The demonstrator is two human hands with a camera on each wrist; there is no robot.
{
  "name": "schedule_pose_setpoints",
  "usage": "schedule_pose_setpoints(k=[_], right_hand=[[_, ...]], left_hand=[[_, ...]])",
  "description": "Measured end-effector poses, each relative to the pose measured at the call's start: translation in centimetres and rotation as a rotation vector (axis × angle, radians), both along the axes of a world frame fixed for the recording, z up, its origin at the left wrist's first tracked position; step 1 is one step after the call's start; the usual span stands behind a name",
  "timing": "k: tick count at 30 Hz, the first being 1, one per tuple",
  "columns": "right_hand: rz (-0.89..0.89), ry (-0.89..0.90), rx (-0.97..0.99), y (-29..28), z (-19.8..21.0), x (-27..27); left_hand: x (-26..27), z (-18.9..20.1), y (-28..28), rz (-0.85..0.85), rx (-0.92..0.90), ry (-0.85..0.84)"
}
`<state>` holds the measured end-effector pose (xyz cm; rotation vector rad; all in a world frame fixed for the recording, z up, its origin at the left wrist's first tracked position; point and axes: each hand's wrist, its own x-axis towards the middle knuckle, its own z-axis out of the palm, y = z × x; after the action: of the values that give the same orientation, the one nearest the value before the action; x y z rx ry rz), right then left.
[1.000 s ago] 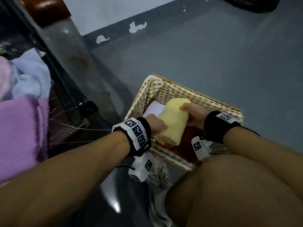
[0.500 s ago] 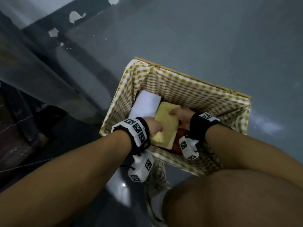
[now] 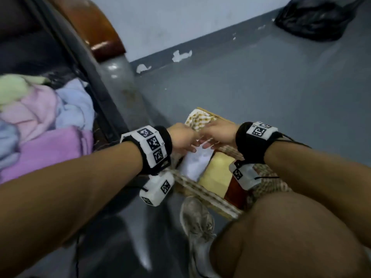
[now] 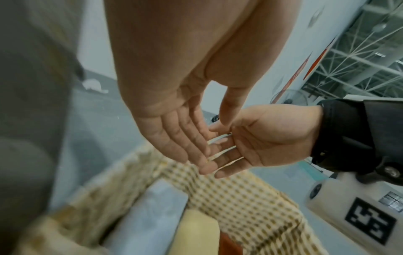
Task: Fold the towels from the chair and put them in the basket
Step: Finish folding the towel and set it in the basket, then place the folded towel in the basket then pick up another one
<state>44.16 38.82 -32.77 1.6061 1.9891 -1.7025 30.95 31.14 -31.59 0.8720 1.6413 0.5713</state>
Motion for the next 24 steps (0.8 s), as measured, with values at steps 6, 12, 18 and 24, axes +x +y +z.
schedule_pose_setpoints(k=[6, 12, 18, 24], right_hand=[[0.342, 0.112, 0.149, -5.8, 10.0, -11.9], [0.59, 0.183, 0.177, -14.5, 13.8, -24.2], [0.669, 0.179, 0.312, -21.0, 11.7, -31.7], [0.748, 0.229, 0.367, -23.6, 7.6, -35.4]], left_hand=[[-11.1, 8.7, -8.7, 0.015, 0.142, 0.138], [-21.5, 11.8, -19.6, 0.167, 0.203, 0.351], [-28.2, 8.1, -29.2, 0.176, 0.083, 0.902], [-33.2, 3.6, -34.0, 0.526, -0.029, 1.062]])
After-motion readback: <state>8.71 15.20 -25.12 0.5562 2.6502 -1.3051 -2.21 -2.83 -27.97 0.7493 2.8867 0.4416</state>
